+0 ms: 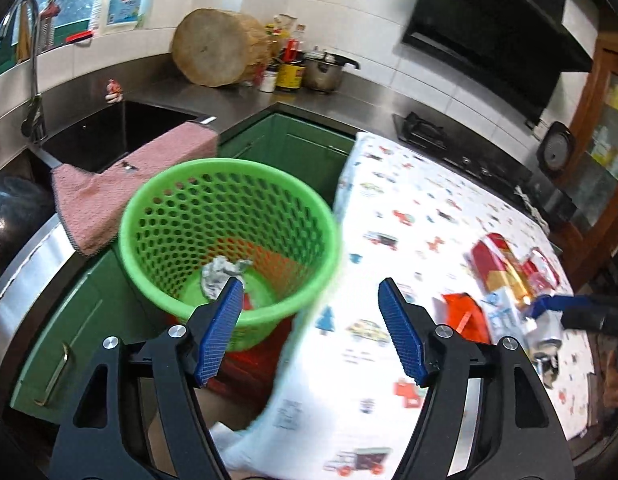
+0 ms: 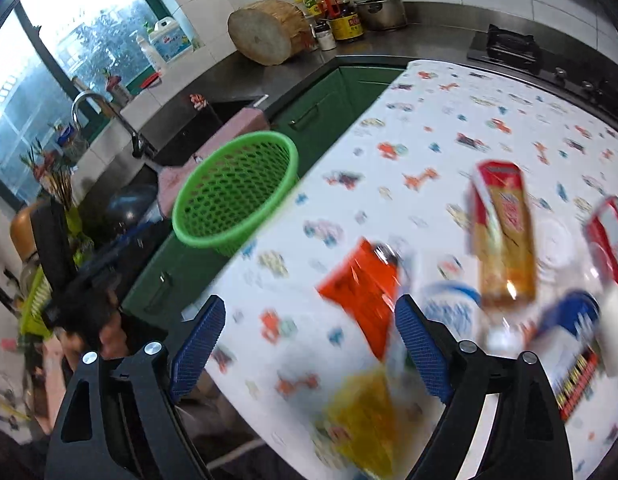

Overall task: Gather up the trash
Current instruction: 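Move both open tools back over the table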

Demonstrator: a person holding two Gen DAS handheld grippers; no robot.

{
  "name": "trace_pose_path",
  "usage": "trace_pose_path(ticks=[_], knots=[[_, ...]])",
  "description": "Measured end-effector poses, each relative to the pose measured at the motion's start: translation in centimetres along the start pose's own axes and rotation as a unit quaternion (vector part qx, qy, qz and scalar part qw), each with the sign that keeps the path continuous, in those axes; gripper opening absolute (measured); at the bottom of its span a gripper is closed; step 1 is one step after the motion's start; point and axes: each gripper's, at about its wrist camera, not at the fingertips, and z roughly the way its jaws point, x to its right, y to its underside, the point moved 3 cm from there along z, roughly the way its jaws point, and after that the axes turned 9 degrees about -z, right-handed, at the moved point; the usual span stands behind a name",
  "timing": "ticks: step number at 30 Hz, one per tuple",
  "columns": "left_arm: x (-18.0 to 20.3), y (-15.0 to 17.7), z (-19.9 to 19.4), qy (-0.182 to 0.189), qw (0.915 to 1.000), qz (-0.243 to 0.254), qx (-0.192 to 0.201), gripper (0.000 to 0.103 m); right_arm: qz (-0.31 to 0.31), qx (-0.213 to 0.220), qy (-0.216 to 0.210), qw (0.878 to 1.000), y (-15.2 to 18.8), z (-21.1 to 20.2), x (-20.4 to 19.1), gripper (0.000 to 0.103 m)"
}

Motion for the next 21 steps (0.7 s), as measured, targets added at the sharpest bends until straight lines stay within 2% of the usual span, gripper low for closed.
trace_pose_path(ticks=[5, 10, 21], knots=[[2.8, 1.2, -0.2, 0.014, 0.9997, 0.02, -0.007, 0.07, -0.002, -0.002, 0.003, 1.0, 5.0, -0.9, 0.6, 0.084], [5.5, 2.0, 0.3, 0.027, 0.9987, 0.038, -0.02, 0.07, 0.001, -0.017, -0.005, 1.0, 8.5, 0.5, 1.1, 0.084], [8.4, 2.5, 1.0, 0.052, 0.9965, 0.052, -0.041, 0.07, -0.002, -0.03, -0.026, 0.999, 10.3, 4.4, 1.5, 0.084]])
